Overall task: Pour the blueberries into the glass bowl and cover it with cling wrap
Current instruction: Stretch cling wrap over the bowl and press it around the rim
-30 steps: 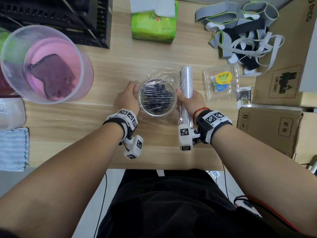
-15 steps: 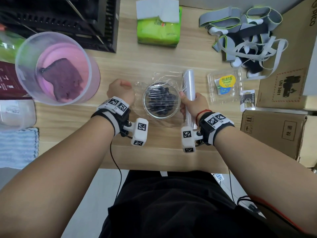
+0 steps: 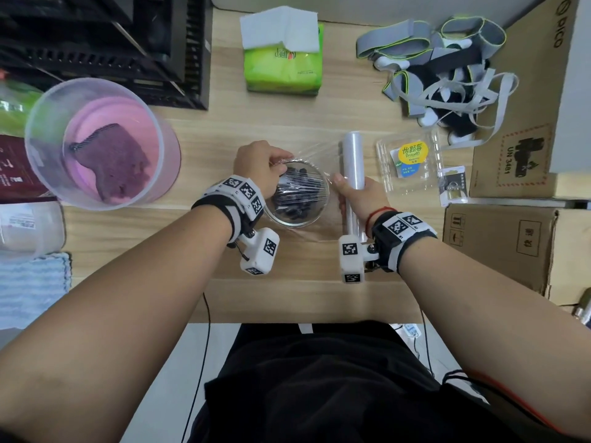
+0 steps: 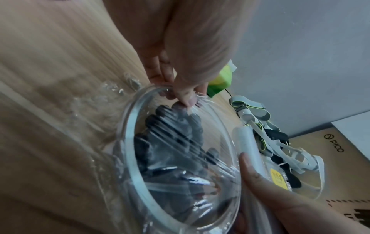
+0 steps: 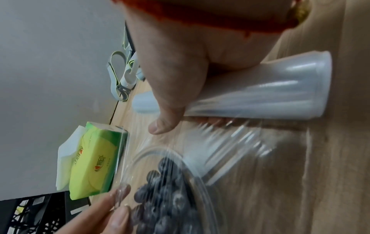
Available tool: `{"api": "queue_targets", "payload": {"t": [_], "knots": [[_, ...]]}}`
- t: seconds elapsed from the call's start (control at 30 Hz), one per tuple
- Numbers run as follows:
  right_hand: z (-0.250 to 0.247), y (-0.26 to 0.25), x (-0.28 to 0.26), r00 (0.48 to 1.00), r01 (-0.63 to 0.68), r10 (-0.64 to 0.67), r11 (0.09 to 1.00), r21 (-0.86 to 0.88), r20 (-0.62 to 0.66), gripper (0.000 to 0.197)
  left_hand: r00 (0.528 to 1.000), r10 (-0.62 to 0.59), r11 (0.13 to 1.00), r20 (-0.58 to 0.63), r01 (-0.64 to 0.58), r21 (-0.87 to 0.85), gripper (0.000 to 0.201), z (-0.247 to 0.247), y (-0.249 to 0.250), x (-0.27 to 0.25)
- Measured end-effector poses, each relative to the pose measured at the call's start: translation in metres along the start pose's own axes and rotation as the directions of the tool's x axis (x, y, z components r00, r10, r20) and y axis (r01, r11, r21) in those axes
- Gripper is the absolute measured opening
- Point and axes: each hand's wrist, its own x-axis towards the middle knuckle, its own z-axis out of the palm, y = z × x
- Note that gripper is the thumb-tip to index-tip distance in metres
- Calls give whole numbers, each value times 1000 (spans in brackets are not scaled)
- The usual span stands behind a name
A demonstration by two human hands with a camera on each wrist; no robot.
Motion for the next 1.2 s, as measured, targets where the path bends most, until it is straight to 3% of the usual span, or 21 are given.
{"api": "queue_targets", "payload": {"t": [0.17,0.3,0.53,0.77,0.9,1.0,1.07,1.13,1.2], "knots": [[-18,6,0,1000,-1,1,1000,-14,-10,52,1000,8,999,24,-9,51,25,1,-2,3],[-27,13,1,998,-36,38,997,63,-43,66,999,14,996,40,-17,83,24,0,1,4],[-41,15,7,996,-18,6,988,-151,-84,40,998,24,995,50,-29,97,25,-1,1,4],[-38,6,14,985,-75,29,960,-269,-170,62,998,6,986,61,-16,166,26,-17,-10,10],[-41,2,13,974,-117,51,947,-300,-219,67,998,-34,989,43,27,148,24,-24,-8,10],[-46,-3,14,975,-105,11,903,-417,-222,72,998,-58,992,34,53,116,24,-27,4,10],[-49,-11,15,980,-83,-32,833,-546,-198,74,997,-3,985,80,-11,175,47,-26,18,14],[-55,-29,9,987,-52,-66,723,-689,-144,72,983,50,955,179,-99,278,89,-19,41,16],[-62,-50,2,991,1,-108,576,-817,-75,65,953,102,874,284,-222,433,123,-3,64,14]]}}
